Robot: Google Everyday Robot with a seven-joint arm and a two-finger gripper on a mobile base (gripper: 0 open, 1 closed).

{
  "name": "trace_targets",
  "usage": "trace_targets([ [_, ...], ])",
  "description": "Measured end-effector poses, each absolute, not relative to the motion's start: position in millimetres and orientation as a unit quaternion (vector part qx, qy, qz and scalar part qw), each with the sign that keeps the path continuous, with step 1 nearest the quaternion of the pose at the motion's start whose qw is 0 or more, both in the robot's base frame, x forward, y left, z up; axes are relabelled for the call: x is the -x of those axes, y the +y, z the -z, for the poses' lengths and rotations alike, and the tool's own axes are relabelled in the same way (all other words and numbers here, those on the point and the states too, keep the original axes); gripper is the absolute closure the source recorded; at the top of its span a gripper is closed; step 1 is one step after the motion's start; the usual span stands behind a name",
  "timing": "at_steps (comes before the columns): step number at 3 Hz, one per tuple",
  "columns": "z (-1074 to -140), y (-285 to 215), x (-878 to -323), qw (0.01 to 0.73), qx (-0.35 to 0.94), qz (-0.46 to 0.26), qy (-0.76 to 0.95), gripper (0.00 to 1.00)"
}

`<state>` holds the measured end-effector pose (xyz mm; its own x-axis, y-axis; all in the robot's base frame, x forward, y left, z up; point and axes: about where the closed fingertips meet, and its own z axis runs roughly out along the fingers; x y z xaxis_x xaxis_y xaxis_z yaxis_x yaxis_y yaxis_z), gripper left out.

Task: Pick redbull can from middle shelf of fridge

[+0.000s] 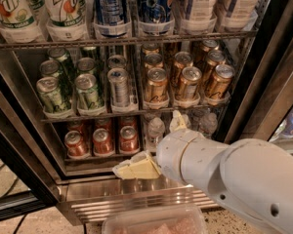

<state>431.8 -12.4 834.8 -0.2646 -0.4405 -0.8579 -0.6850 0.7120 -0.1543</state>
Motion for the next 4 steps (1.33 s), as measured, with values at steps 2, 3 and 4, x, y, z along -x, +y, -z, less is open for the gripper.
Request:
trace_targets([
  [2,-853.0,-18.4,-464.1,0.545,0.324,-0.101,0.766,0.0],
  [3,-853.5,-61.7,-491.9,0.592,0.296,-0.04,0.749,0.0],
  [4,-828.2,-53.6,-488.4,0.614,0.314,-0.016,0.724,0.0],
])
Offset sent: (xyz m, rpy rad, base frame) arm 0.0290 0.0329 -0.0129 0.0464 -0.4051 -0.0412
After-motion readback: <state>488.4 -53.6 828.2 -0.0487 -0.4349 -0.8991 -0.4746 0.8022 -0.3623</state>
